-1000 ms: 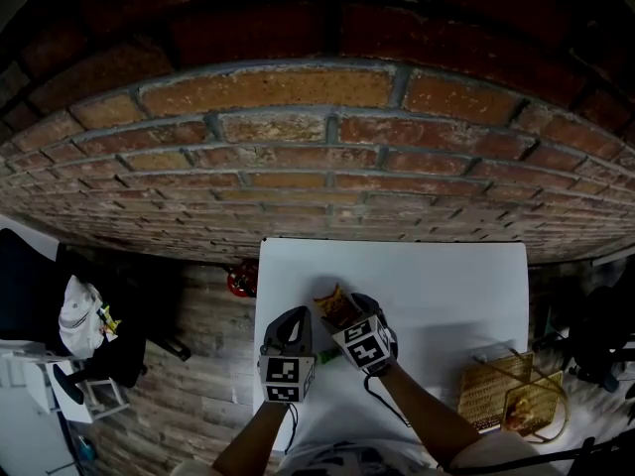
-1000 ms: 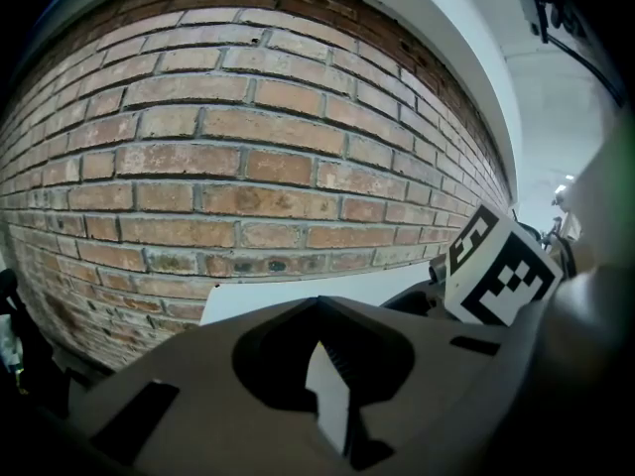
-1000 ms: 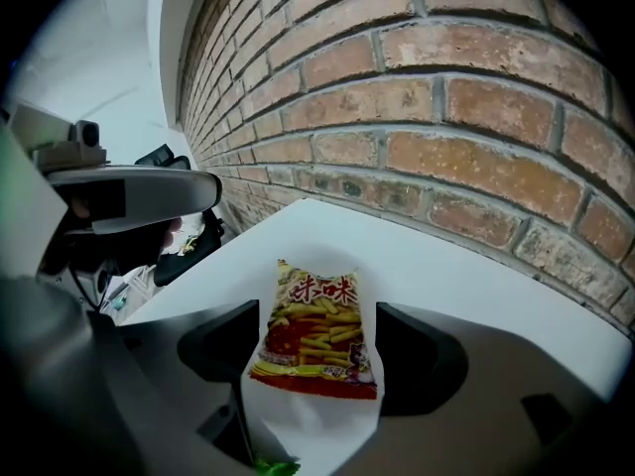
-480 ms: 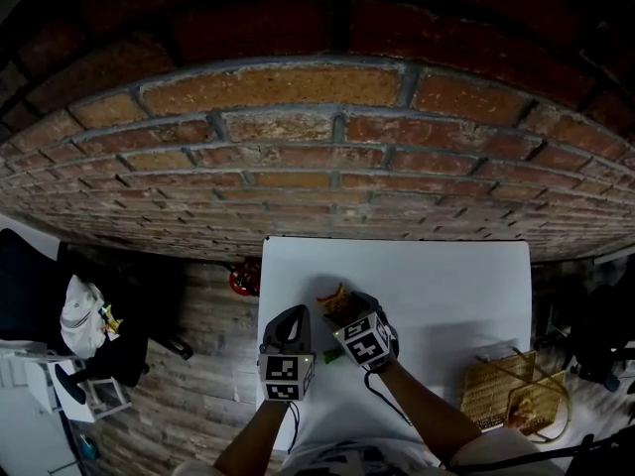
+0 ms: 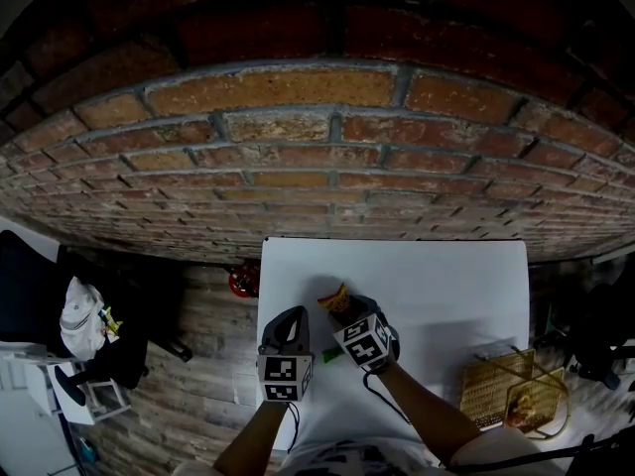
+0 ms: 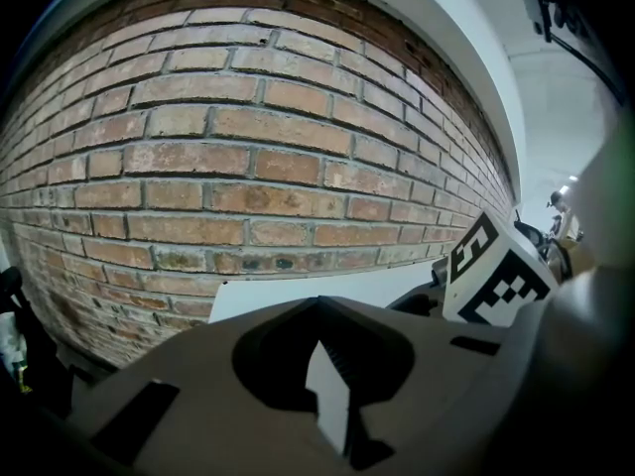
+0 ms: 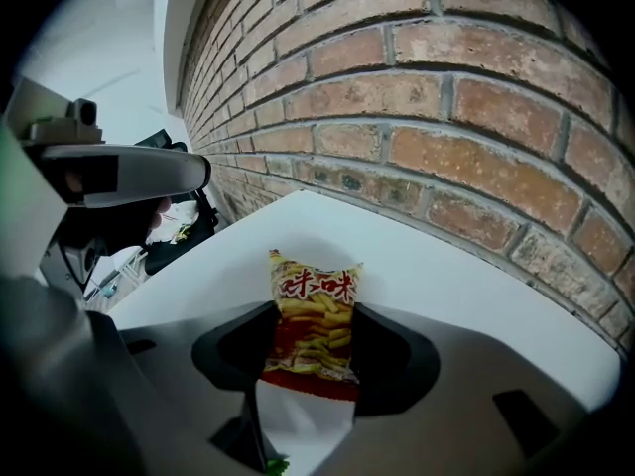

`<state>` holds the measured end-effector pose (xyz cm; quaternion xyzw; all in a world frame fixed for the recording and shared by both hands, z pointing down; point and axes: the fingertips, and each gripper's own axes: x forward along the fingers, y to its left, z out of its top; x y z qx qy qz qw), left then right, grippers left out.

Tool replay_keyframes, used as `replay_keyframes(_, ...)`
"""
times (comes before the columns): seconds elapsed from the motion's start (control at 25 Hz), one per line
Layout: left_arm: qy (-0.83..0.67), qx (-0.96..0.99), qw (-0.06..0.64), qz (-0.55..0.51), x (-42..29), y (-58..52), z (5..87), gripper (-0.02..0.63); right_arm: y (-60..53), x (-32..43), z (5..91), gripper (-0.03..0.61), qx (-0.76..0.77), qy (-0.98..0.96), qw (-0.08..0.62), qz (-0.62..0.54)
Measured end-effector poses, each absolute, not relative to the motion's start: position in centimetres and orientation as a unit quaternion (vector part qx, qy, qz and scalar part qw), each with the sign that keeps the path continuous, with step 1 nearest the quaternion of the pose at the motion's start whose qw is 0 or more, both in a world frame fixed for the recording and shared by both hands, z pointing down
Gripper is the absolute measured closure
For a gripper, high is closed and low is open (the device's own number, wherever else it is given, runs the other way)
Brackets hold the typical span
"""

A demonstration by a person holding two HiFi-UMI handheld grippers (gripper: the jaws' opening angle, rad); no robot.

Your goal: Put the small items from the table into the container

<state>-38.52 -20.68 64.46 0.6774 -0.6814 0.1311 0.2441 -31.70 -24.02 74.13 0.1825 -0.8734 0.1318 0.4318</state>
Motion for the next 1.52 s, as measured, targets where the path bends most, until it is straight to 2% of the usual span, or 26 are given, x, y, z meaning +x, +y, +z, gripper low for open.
replay_keyframes(0.8,-0.669,0.701,0.212,0.125,-34.9,-18.3,60.3,0.565,-21.4,-27.7,68.5,0.348,0.22,-0.881,0.399,0.125)
replay_keyframes(1.52,-0.632,0.749,0.162,0.119,-24.3,-14.0,55.0,0.565,-15.8,-16.7,59.8,0.35,0.298,-0.887,0.33,0.123)
